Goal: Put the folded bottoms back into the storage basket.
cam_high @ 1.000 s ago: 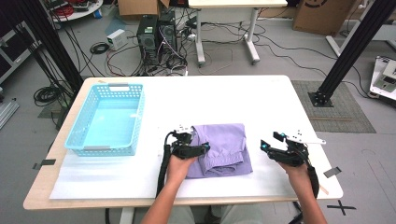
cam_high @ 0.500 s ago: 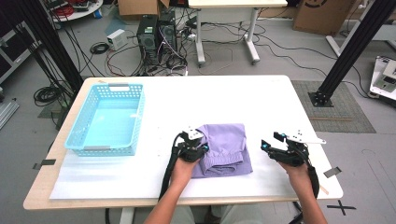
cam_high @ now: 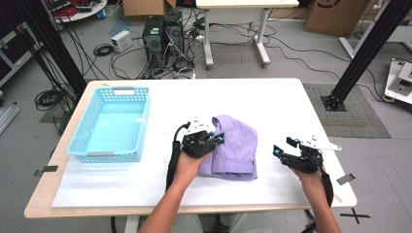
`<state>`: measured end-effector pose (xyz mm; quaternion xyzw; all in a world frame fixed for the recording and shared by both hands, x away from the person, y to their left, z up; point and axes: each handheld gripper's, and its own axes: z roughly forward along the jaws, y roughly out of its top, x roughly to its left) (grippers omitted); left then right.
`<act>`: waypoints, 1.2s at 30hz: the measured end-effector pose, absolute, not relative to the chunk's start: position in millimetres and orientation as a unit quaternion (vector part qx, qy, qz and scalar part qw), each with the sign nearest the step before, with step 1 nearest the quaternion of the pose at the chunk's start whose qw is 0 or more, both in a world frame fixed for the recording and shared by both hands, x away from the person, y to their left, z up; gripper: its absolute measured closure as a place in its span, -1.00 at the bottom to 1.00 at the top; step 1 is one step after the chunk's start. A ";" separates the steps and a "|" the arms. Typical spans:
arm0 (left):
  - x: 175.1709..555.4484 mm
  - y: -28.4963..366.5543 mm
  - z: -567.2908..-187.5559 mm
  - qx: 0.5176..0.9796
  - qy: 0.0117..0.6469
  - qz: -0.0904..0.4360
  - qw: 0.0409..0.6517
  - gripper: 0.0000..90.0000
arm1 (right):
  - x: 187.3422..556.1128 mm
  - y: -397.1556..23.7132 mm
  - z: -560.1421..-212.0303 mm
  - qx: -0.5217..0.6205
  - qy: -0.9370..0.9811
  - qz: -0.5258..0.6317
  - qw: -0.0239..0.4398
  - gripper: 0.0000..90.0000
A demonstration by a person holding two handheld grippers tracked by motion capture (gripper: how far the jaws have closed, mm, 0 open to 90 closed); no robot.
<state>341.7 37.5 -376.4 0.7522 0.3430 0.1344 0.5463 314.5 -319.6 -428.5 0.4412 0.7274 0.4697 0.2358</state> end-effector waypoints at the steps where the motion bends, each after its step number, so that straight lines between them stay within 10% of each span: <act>1: 341.7 37.9 -370.5 0.752 0.337 0.140 0.549 0.87 | 314.3 -319.9 -428.3 0.442 0.727 0.470 0.235 -0.26; 36: 358.4 192.9 -249.3 0.701 0.297 0.227 0.608 0.87 | 316.7 -318.7 -433.1 0.445 0.729 0.464 0.237 -0.30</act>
